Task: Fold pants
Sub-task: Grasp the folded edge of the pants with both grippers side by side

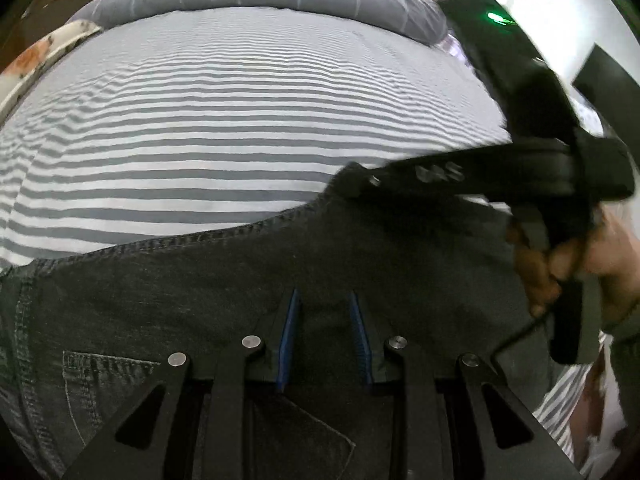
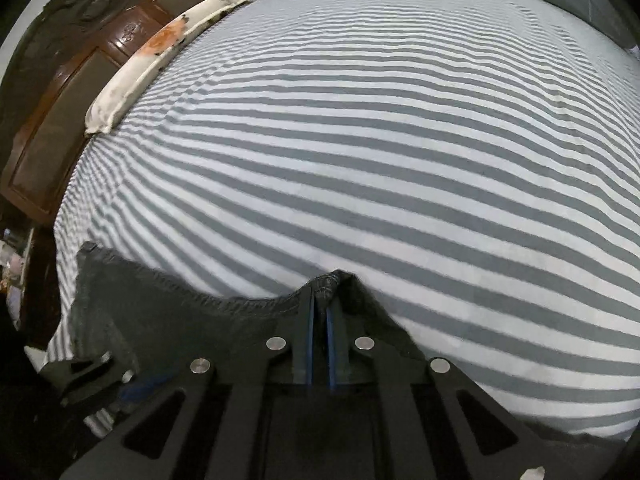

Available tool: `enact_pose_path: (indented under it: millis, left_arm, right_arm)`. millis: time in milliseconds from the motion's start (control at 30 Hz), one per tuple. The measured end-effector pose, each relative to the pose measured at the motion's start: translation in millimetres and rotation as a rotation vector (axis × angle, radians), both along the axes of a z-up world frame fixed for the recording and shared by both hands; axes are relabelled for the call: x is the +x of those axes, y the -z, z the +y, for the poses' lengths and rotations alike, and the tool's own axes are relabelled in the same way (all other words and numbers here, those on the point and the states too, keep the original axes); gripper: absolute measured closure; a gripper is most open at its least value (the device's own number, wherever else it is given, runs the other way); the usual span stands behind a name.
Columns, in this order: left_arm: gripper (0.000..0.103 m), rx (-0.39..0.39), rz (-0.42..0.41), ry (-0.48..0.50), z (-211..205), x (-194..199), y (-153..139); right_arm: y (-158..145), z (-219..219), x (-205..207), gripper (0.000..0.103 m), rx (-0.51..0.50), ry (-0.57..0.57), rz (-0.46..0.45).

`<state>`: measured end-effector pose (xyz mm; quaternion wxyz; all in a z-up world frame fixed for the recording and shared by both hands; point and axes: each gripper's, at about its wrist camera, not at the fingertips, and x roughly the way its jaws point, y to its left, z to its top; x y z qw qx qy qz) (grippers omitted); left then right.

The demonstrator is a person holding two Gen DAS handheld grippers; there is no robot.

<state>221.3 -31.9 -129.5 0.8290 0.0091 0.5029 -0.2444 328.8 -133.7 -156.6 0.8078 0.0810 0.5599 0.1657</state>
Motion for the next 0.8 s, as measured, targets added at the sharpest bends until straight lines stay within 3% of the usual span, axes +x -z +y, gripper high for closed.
enact_pose_path:
  millis: [100,200,367,433,600,800]
  left_arm:
    - [0.074,0.037,0.010,-0.001,-7.6,4.9,7.2]
    - [0.074,0.012,0.037,-0.025,-2.8,11.0,10.6]
    - [0.074,0.009,0.027,-0.050,2.4,12.5,8.2]
    - [0.074,0.016,0.008,-0.051,1.2,14.4,4.2]
    - [0.074,0.048,-0.076,0.023,-14.1,-2.4,-1.7]
    - [0.071,0.132,-0.079,0.079,-32.8,-5.5,15.9]
  right_arm:
    - [0.8,-2.1,5.1,0.096,0.008,0.013,0.008]
    - [-9.1,-8.8,0.7,0.087,0.035,0.040,0.000]
    - [-40.3,-26.0,-30.8,0.085,0.059,0.079,-0.085]
    - [-42.2,-27.2,-41.9,0.085,0.076,0.068,-0.079]
    - [-13.0,-22.3,-50.4,0.085,0.011,0.067,-0.012]
    - [2.7,-21.0,-33.7,0.092,-0.009,0.111,-0.033]
